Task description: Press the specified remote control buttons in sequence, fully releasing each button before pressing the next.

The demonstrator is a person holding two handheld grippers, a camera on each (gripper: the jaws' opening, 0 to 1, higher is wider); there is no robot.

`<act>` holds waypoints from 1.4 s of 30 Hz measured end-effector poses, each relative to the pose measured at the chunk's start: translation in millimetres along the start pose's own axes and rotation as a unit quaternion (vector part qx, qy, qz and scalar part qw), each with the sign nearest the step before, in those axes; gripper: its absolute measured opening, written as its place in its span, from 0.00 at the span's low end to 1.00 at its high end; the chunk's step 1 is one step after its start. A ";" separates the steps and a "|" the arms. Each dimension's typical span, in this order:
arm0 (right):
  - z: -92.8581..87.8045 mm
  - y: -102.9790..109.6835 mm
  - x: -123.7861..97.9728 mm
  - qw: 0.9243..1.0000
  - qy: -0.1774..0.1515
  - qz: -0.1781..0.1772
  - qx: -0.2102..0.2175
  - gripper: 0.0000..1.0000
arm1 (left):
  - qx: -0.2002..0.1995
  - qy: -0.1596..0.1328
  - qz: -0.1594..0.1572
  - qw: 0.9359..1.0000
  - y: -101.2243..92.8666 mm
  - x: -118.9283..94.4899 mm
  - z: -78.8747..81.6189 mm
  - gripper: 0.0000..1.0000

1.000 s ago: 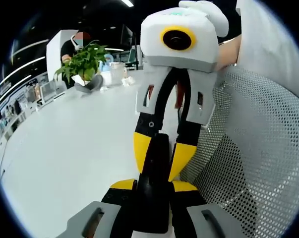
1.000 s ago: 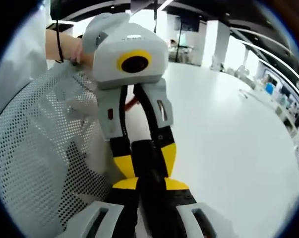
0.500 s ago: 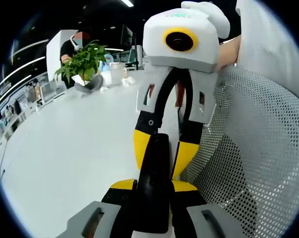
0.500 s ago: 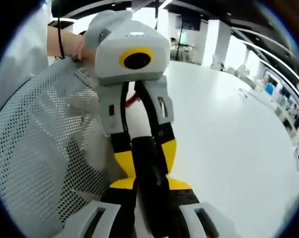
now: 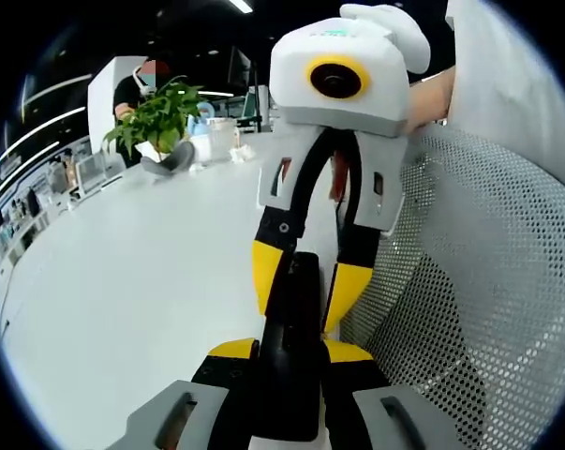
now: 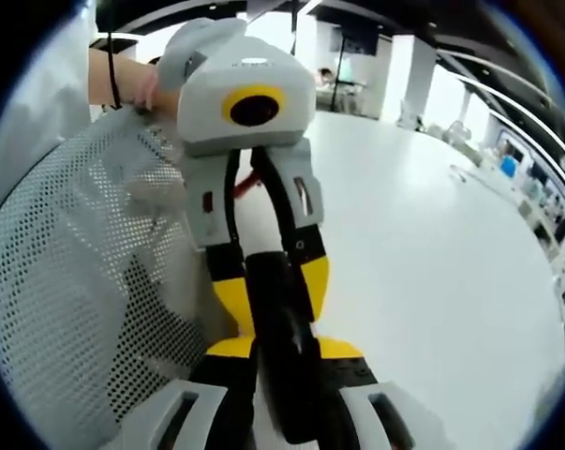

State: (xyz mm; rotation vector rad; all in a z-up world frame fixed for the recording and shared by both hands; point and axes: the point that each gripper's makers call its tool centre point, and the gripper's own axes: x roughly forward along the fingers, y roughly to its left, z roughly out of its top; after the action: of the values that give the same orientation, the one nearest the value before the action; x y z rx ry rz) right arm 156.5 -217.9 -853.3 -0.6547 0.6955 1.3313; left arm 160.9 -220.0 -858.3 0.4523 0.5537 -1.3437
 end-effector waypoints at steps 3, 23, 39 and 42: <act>-0.7 -0.4 -0.6 1.000 0.001 0.000 0.001 0.20 | 0.000 0.000 0.000 1.000 0.0 0.1 0.2 0.25; -7.4 -4.4 1.4 1.000 0.010 -0.003 0.010 0.23 | -0.002 -0.001 0.002 1.000 0.9 0.4 0.5 0.25; -9.1 -4.6 1.4 1.000 0.010 0.000 0.019 0.24 | -0.002 -0.001 0.002 1.000 0.7 -0.2 -0.1 0.25; -9.5 -4.6 1.5 1.000 0.010 0.000 0.018 0.24 | -0.002 -0.001 0.002 1.000 0.7 -0.1 -0.3 0.25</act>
State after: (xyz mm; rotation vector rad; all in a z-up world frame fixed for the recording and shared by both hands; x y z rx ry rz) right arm 160.5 -224.8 -860.3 -0.6396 0.7357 1.3110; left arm 161.5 -219.6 -858.5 0.4490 0.5539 -1.3393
